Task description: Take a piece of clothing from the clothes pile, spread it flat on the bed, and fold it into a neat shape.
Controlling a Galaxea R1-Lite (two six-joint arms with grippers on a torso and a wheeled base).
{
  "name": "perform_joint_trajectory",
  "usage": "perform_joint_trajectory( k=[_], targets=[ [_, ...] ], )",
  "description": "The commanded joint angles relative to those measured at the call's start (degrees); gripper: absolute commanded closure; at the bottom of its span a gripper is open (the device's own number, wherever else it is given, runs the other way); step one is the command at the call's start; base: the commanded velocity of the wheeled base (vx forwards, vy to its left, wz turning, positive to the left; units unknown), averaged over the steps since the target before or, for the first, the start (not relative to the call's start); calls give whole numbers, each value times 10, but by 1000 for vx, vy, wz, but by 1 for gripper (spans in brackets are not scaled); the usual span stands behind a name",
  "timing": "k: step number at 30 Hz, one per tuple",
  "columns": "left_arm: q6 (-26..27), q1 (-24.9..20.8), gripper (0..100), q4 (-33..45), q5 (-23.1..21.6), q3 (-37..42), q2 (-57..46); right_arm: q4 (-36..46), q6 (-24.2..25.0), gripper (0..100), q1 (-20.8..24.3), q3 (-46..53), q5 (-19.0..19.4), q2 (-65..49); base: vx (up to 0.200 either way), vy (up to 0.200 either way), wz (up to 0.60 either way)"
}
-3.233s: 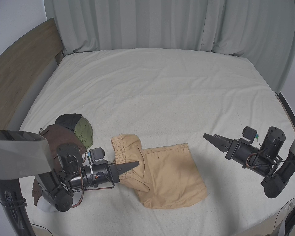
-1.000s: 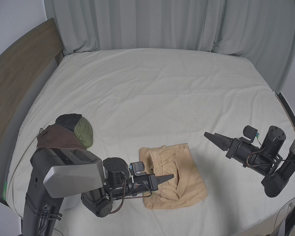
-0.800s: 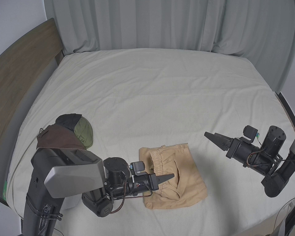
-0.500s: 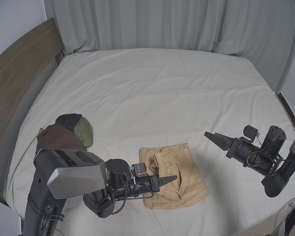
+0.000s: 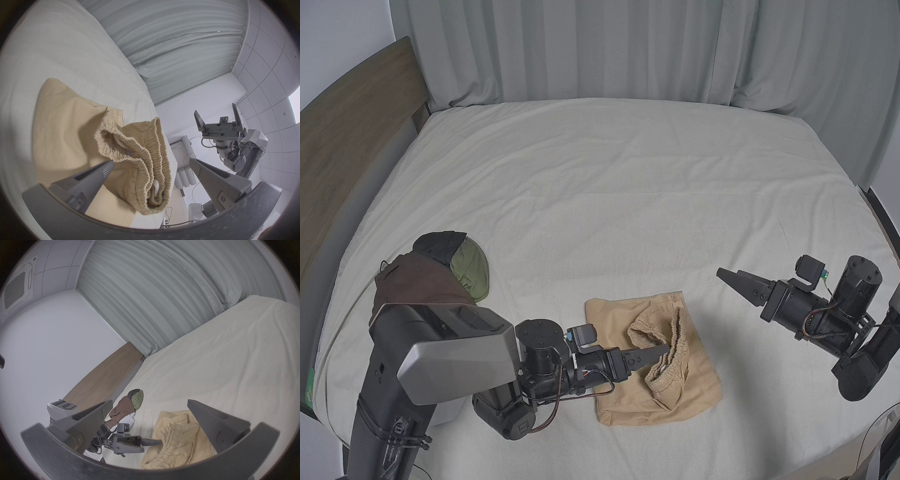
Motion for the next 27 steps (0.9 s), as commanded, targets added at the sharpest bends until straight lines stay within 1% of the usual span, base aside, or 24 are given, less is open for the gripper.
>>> perform_joint_trajectory(
  k=[1,6,9,13,14,15,17,18,22,23,24,25,27],
  targets=[
    [0,-1,0,-1,0,2,-8,0,0,0,0,0,0,2,0,0,0],
    [0,-12,0,-1,0,7,-21,0,0,0,0,0,0,4,0,0,0],
    [0,-12,0,-1,0,8,-23,0,0,0,1,2,0,4,0,0,0],
    [0,-6,0,-1,11,11,-33,1,0,0,1,4,0,9,0,0,0],
    [1,4,0,-1,18,16,-45,1,0,0,4,6,0,21,0,0,0],
    [1,5,0,-1,18,17,-46,1,0,0,5,6,0,23,0,0,0],
    [6,28,0,-1,14,36,-81,1,1,0,10,10,-1,50,0,0,0],
    [9,32,0,-1,13,40,-87,0,1,0,11,12,-1,56,0,0,0],
    [85,71,0,-1,9,94,-142,0,4,0,27,19,-2,108,0,0,0],
    [85,71,0,-1,9,94,-142,0,4,0,27,19,-2,108,0,0,0],
    [118,87,0,-1,3,110,-152,0,4,0,30,23,-2,123,0,0,0],
    [175,109,0,-1,-6,131,-163,0,4,0,34,27,-3,141,0,0,0],
    [222,126,0,-1,-10,144,-170,0,5,0,35,28,-3,154,0,0,0]
  ],
)
